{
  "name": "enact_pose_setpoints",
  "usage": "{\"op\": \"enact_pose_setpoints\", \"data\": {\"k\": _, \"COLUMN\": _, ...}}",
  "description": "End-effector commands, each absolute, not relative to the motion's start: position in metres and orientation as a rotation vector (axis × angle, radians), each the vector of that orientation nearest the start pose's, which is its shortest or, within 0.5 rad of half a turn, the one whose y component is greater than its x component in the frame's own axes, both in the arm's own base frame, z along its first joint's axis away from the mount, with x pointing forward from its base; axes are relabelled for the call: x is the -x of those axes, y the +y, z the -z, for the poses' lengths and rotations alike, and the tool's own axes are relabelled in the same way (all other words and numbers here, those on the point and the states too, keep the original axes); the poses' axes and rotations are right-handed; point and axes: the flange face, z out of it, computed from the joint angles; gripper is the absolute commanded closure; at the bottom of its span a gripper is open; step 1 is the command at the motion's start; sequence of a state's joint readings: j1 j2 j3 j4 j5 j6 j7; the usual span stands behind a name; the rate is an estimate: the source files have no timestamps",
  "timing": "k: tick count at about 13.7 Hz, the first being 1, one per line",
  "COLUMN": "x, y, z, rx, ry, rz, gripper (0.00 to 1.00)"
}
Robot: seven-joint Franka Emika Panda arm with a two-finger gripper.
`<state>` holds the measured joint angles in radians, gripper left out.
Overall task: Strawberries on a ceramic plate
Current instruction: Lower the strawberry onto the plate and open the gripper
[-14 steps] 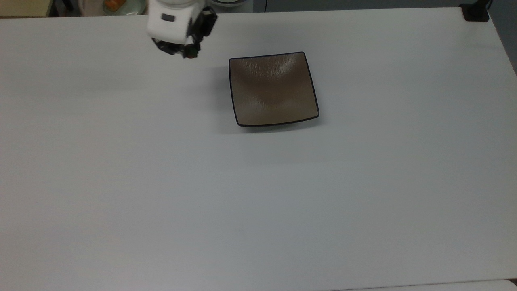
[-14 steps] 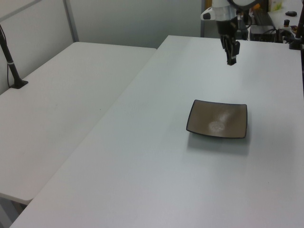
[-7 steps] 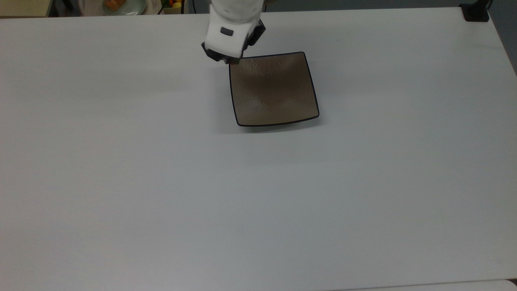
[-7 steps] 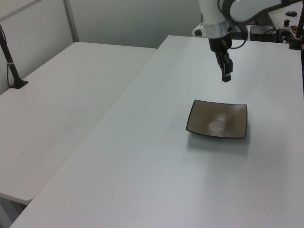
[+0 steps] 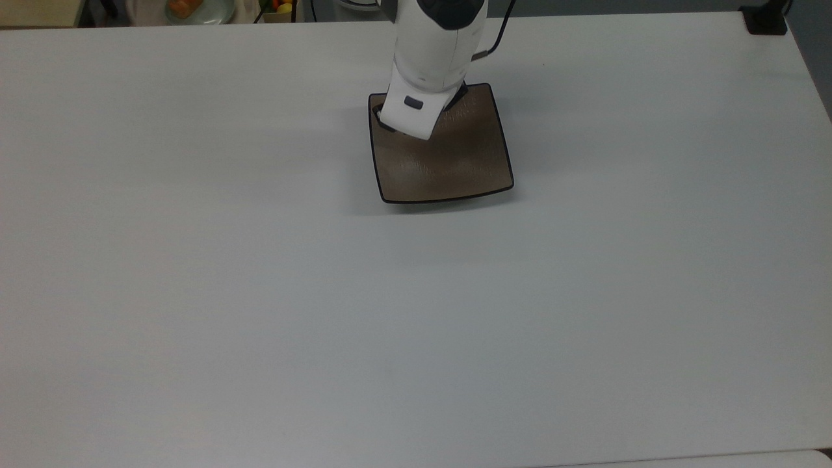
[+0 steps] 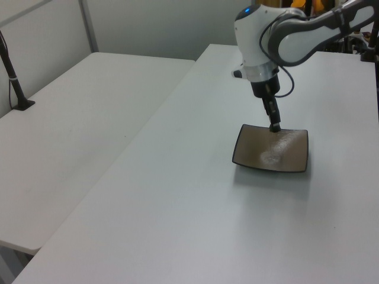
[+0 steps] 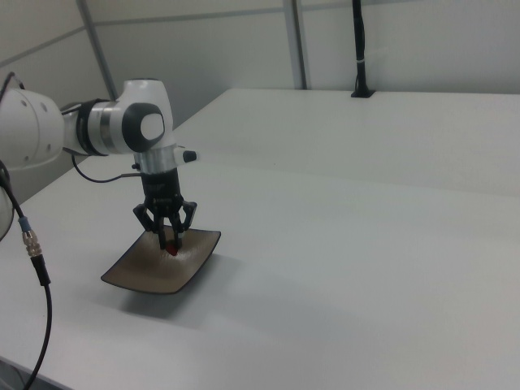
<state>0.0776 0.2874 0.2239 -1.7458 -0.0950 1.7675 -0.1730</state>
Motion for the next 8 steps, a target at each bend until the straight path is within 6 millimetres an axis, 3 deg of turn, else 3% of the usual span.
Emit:
{"op": "enact_pose_setpoints", "data": {"k": 1, "x": -0.5824, "y": 0.1834, "z": -0.3699, "rx": 3.067, "ry": -0.736, "rz": -0.355, "gripper": 0.78}}
{"op": "enact_pose_setpoints", "data": {"k": 4, "x": -0.5825, "y": 0.1863, "z": -0.3637, "rx": 3.078, "ry": -0.7, "rz": -0.364, "gripper": 0.63}}
{"op": "enact_pose_setpoints", "data": {"k": 5, "x": -0.5826, "y": 0.1865, "z": -0.3629, "rx": 3.077, "ry": -0.699, "rz": -0.364, "gripper": 0.4}}
{"op": "enact_pose_setpoints", "data": {"k": 6, "x": -0.5827, "y": 0.1865, "z": -0.3629, "rx": 3.077, "ry": -0.696, "rz": -0.364, "gripper": 0.0}}
{"op": "enact_pose_setpoints", "data": {"k": 8, "x": -0.5823, "y": 0.1862, "z": -0.3651, "rx": 3.078, "ry": -0.693, "rz": -0.374, "gripper": 0.0}}
